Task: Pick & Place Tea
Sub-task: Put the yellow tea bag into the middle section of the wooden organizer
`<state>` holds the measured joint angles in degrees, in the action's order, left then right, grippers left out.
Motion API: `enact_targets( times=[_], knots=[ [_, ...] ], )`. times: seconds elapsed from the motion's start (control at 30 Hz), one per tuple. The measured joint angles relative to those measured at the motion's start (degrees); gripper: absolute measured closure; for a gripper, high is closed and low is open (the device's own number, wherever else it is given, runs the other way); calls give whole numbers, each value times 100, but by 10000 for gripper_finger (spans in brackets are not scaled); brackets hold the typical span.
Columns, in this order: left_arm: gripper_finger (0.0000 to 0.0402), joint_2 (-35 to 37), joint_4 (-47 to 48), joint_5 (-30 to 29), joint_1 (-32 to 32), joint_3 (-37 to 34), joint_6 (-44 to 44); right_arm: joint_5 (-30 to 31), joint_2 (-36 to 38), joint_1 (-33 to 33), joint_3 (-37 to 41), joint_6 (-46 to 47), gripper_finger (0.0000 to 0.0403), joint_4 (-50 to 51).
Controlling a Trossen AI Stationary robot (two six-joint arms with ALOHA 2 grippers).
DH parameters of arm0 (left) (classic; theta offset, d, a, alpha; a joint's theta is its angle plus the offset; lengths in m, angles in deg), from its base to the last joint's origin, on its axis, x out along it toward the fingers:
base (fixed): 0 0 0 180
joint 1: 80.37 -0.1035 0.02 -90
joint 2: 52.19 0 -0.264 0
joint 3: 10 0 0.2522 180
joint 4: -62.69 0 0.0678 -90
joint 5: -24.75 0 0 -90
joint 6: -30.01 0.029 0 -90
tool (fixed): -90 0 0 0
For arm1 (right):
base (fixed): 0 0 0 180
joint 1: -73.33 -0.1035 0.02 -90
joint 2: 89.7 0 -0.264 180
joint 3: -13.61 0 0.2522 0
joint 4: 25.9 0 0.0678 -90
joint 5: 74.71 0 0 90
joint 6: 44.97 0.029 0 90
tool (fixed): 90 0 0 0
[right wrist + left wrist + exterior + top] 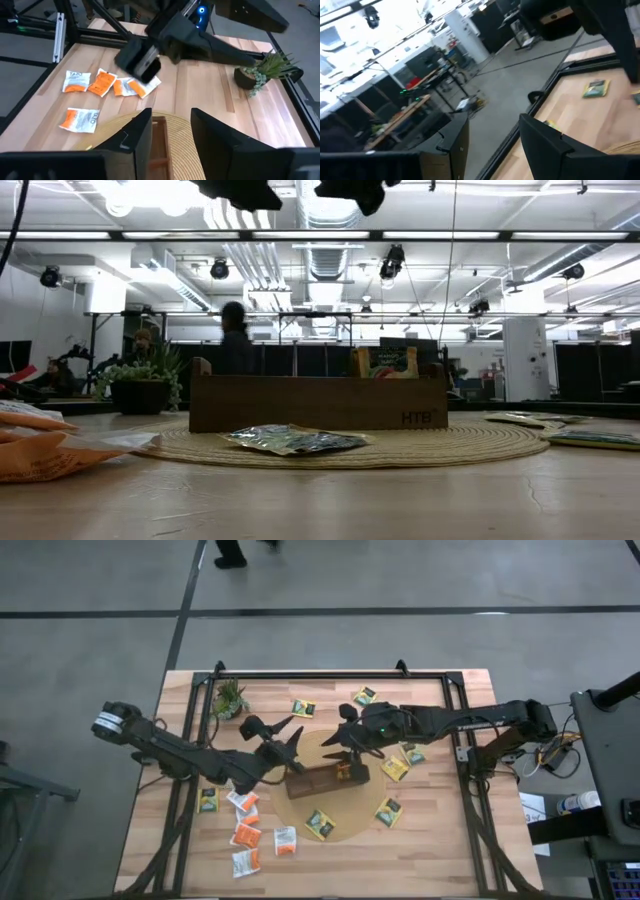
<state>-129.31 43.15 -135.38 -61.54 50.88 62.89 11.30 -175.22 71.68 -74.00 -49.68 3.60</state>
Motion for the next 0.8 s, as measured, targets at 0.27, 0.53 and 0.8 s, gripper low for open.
enact_targets(
  times=[0.27,0.53,0.8],
  knots=[
    [235,1156,599,1351,-4,-627,-840,-39,549,-7,21,28,284,547],
    [235,2340,1420,2292,-46,-1006,-1647,-54,1143,-2,363,-19,285,653],
    [235,3025,1615,2813,-166,-1305,-2022,-50,1960,24,840,-122,274,585]
  ],
)
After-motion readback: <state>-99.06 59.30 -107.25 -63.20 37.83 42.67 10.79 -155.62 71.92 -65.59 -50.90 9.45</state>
